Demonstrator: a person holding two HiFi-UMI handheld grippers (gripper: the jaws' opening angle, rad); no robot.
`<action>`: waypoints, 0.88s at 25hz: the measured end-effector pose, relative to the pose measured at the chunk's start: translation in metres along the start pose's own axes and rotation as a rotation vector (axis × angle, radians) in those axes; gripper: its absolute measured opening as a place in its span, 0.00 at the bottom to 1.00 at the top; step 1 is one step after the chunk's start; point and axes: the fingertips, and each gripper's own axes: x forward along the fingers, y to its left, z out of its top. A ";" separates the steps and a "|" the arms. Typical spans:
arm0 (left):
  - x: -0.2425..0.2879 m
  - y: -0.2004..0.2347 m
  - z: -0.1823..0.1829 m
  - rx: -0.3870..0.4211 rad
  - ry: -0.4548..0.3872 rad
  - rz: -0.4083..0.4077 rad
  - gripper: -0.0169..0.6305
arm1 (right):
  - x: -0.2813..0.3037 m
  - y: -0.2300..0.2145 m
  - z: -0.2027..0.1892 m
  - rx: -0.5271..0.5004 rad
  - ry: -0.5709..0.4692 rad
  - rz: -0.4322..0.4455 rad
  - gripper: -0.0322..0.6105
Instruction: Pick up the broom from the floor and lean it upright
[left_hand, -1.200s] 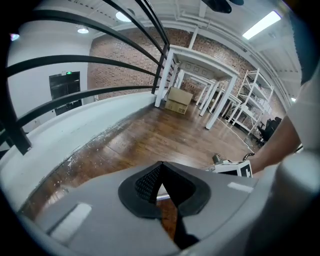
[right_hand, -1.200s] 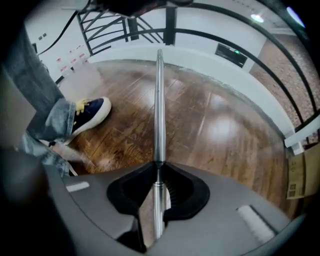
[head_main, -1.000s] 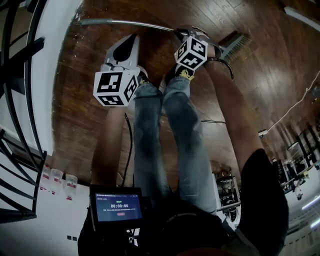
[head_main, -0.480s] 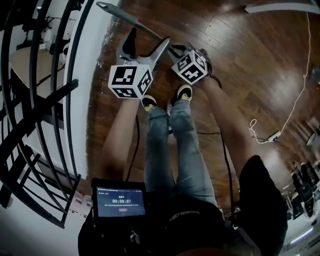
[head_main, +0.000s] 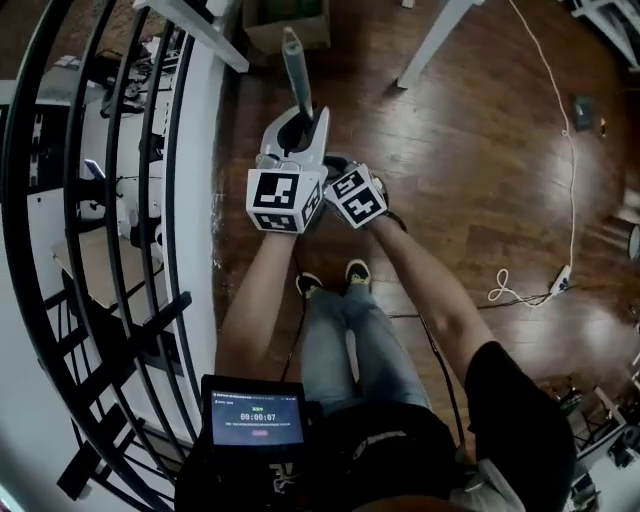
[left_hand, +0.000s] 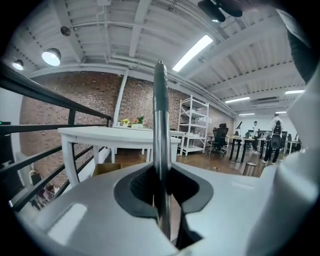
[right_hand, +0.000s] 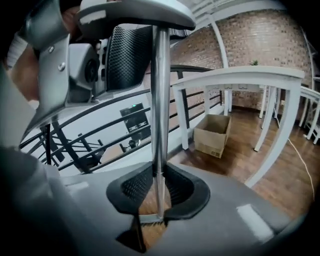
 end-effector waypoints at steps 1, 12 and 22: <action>0.014 -0.003 0.009 0.004 -0.003 -0.017 0.13 | -0.004 -0.015 0.009 0.014 -0.005 -0.024 0.18; 0.161 0.043 -0.036 -0.064 0.077 -0.168 0.13 | 0.064 -0.149 0.009 0.176 0.085 -0.164 0.18; 0.260 0.045 -0.093 -0.072 0.156 -0.277 0.13 | 0.106 -0.245 -0.026 0.285 0.128 -0.223 0.18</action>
